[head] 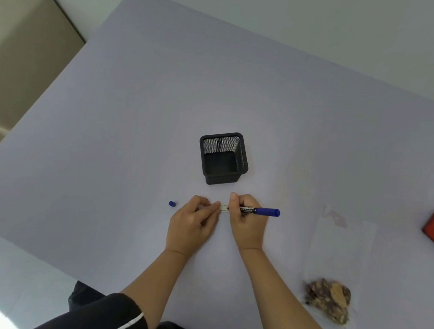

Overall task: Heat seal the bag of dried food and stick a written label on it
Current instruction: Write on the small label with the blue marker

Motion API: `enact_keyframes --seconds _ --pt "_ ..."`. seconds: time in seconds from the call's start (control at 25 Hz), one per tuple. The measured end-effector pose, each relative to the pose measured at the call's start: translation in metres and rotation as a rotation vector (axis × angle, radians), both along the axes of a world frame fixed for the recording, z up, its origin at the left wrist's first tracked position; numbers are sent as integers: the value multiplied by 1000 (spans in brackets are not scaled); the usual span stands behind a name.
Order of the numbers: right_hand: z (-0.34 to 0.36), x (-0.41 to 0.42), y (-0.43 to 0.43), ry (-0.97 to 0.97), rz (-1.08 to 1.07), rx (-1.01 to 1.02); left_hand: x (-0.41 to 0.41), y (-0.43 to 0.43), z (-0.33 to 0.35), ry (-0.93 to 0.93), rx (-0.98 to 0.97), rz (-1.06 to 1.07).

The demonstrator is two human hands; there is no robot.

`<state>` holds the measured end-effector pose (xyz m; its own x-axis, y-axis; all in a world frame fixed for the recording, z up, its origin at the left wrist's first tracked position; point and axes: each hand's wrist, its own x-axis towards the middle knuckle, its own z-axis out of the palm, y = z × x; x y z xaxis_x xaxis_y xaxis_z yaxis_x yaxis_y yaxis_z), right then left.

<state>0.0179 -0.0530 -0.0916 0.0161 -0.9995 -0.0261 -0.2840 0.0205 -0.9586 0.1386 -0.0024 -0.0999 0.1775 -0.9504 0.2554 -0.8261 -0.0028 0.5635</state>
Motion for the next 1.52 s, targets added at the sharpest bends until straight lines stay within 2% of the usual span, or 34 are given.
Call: enact_keyframes --seconds 1.52 --pt "-5 -1 -2 71 15 -86 -1 -2 4 49 30 18"
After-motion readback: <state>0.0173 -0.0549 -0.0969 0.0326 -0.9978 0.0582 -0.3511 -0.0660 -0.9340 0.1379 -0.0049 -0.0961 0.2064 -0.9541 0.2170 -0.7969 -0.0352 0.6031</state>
